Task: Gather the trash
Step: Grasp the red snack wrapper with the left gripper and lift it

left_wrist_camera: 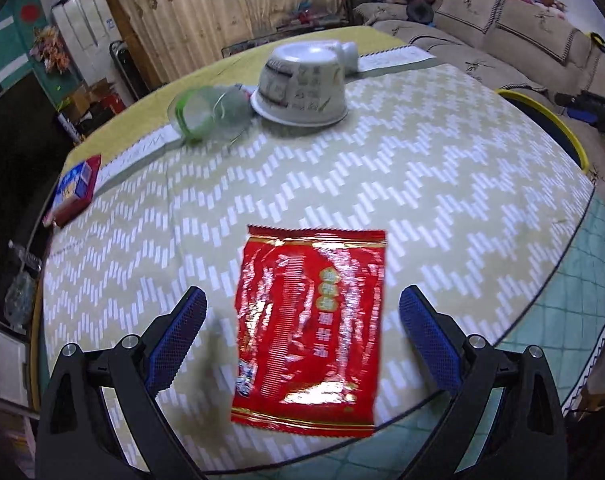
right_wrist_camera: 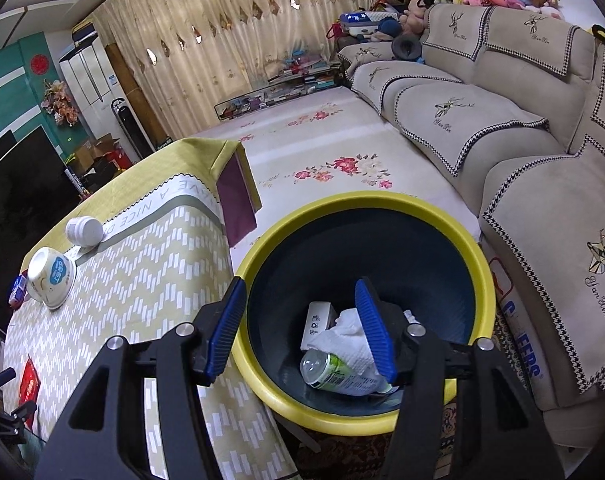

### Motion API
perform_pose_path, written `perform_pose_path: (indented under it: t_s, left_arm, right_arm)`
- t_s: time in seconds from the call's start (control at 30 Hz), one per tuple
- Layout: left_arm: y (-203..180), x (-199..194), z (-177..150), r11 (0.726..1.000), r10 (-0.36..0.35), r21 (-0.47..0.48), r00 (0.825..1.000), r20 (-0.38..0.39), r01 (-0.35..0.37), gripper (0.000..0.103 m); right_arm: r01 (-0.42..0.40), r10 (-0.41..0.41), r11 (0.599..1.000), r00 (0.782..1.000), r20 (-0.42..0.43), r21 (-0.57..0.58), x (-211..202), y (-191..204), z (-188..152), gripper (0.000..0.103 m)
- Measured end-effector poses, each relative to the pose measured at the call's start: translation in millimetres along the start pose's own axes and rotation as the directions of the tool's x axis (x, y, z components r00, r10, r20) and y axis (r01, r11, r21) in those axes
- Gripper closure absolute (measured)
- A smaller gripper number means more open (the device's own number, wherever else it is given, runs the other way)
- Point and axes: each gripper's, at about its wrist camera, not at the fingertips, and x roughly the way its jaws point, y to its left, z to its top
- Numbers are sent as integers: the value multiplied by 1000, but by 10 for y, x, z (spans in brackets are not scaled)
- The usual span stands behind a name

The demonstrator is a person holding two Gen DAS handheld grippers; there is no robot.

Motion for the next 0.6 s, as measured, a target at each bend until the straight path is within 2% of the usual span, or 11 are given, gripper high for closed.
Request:
perform_pose_path:
  t_s: [0.1,0.2,0.27,0.4,0.57,0.6]
  left_arm:
    - [106,72,3,997,-64,-49,998,-20,63,7]
    - [143,81,-5,993,-99,-65,995,-18,97,12]
    - [95,46,0,993,-110,-53,994,-9,109,27]
    - [90,22,14,992,-108,-61,994,-4,108,44]
    - [108,-27,17,987,-133,-96,991,-4,132,73]
    - [85,-40,16,987,-133,-91,991,-3,132,75]
  right_arm:
    - [-11,11,1000,1000,-2,3,0,-8,-1,49]
    - [-18,18,1000,1000,-4,7,-2,-6,-8,49]
    - [-25,25,1000,1000,-4,11,-6,-14,-4,49]
    - [-42,42,999,999,-4,19,-12,-18,-23,49]
    - [-53,53,998,999,0,23,-46,-19,-48,49]
    - [-54,54,998,999,1,25,-52,-30,-51,49]
